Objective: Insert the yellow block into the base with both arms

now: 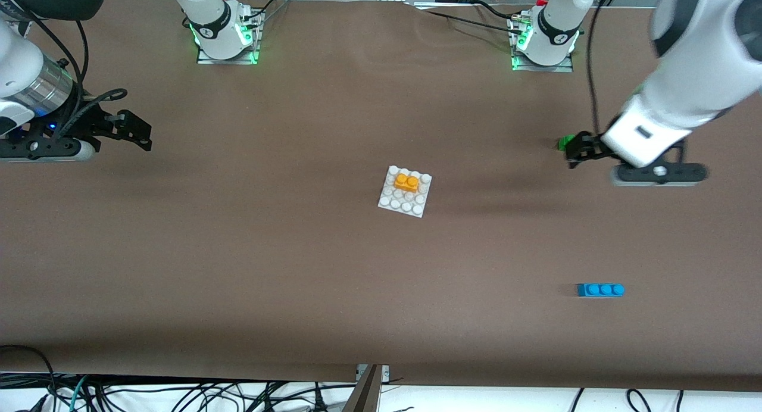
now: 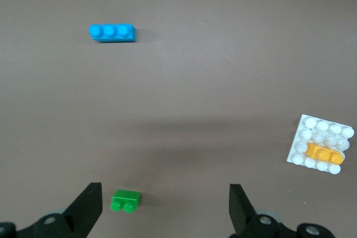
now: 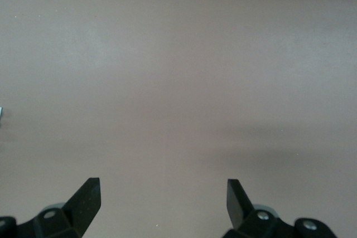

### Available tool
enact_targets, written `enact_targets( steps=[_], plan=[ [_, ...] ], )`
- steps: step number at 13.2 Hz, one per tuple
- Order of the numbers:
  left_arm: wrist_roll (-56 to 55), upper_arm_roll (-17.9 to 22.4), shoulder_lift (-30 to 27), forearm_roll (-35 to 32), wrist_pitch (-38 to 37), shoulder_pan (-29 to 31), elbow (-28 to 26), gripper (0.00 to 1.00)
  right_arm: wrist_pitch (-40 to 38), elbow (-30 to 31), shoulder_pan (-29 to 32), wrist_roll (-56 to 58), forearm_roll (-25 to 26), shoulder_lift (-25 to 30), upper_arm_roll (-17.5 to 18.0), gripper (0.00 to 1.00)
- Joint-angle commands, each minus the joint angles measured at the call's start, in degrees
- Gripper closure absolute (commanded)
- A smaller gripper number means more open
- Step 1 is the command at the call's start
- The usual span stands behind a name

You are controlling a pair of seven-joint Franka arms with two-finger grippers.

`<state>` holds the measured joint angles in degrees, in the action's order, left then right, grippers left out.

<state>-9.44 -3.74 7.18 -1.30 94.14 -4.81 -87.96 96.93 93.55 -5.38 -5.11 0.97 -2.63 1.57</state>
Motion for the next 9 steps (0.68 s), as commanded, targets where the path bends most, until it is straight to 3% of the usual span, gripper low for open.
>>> enact_targets(
  steps=[1,4,6,9],
  plan=[
    [7.7,4.6,-1.2,1.9,0.2,0.3,-2.4,0.0,-0.3,-1.3,0.6,0.7,0.0,-0.5,0.5,0.0],
    [7.5,6.2,-4.8,1.3,2.8,0.4,-7.5,0.0,-0.3,-1.3,0.7,0.7,0.0,-0.5,0.5,0.0],
    [7.9,6.6,-9.4,1.8,13.8,0.9,-16.7,0.0,-0.3,-1.3,0.5,0.6,0.1,-0.5,0.5,0.0],
    [7.9,6.1,-9.6,1.3,12.7,2.5,-16.8,0.0,0.1,-1.3,0.6,0.7,0.1,-0.5,0.5,0.0]
  ],
)
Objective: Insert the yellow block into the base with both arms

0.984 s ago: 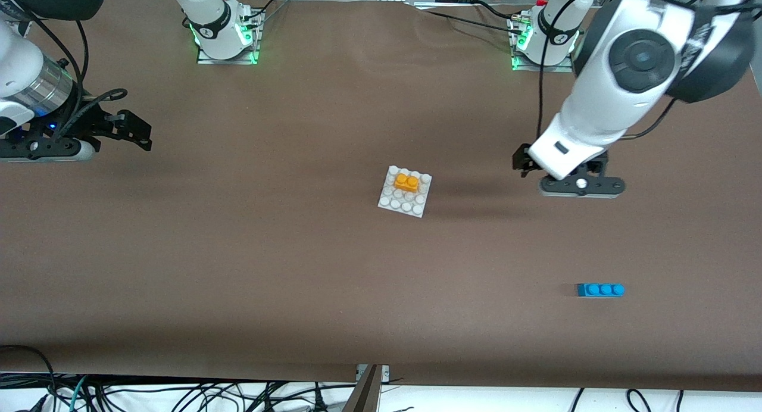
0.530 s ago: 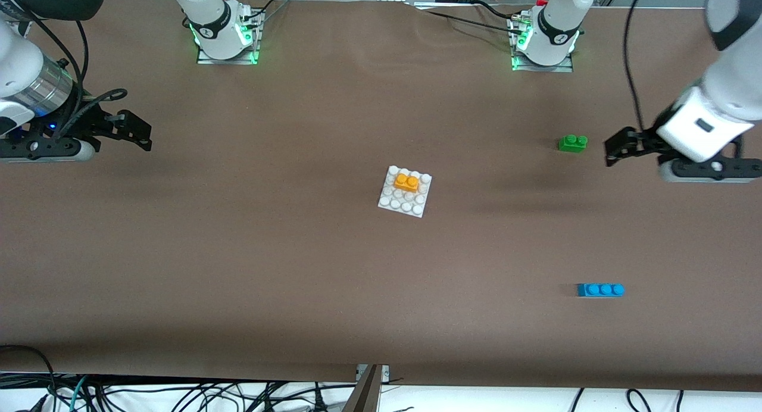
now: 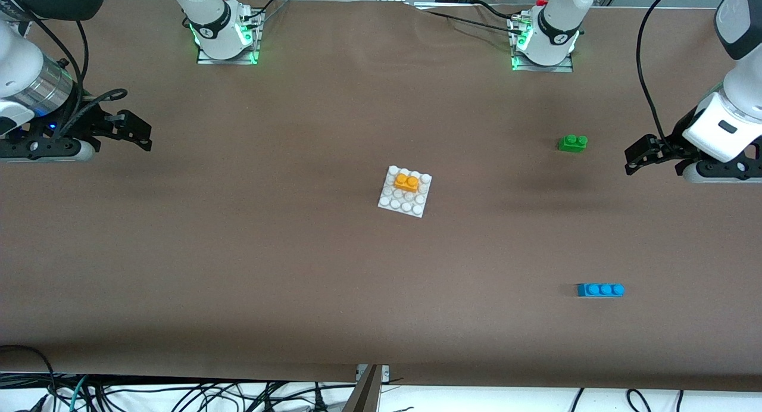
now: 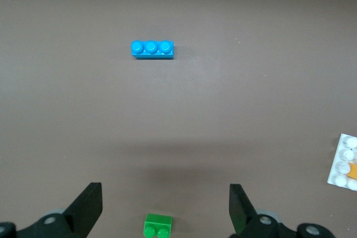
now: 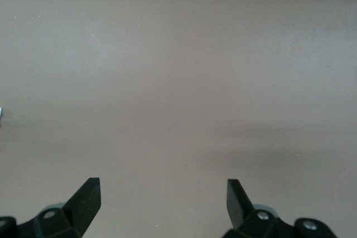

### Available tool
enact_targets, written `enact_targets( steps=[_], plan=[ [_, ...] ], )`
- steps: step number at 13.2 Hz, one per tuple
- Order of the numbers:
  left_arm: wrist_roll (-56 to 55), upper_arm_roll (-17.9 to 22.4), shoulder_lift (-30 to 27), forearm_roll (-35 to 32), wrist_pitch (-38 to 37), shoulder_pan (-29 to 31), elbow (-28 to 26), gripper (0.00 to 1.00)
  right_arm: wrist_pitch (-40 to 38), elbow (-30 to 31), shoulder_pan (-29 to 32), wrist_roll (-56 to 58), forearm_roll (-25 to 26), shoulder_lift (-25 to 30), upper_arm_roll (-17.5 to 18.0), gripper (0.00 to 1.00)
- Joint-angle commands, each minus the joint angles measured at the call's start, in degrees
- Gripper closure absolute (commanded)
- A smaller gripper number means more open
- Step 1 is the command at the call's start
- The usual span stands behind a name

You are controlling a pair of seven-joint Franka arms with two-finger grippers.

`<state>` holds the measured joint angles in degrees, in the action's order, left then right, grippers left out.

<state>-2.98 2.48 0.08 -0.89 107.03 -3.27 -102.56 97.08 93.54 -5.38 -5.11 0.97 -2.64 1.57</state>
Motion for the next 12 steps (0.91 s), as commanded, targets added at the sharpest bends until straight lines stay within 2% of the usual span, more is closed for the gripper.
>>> enact_targets(
  steps=[1,2,6,12],
  plan=[
    [1.3,-0.3,-1.7,0.8,-2.9,1.0,-0.3,0.0,0.0,-1.3,0.6,0.7,0.1,-0.5,0.5,0.0],
    [1.1,-0.5,-1.1,0.8,-5.1,1.0,1.1,0.0,0.0,-1.3,0.6,0.7,0.1,-0.5,0.5,0.0],
    [1.7,-2.2,-0.3,1.3,-5.5,4.1,1.2,0.0,0.0,-1.3,0.7,0.8,0.2,-0.4,0.5,0.0],
    [1.7,-2.0,-0.3,1.0,-5.4,2.5,1.4,0.0,0.0,-1.3,0.7,0.9,0.3,-0.5,0.5,0.0]
  ],
)
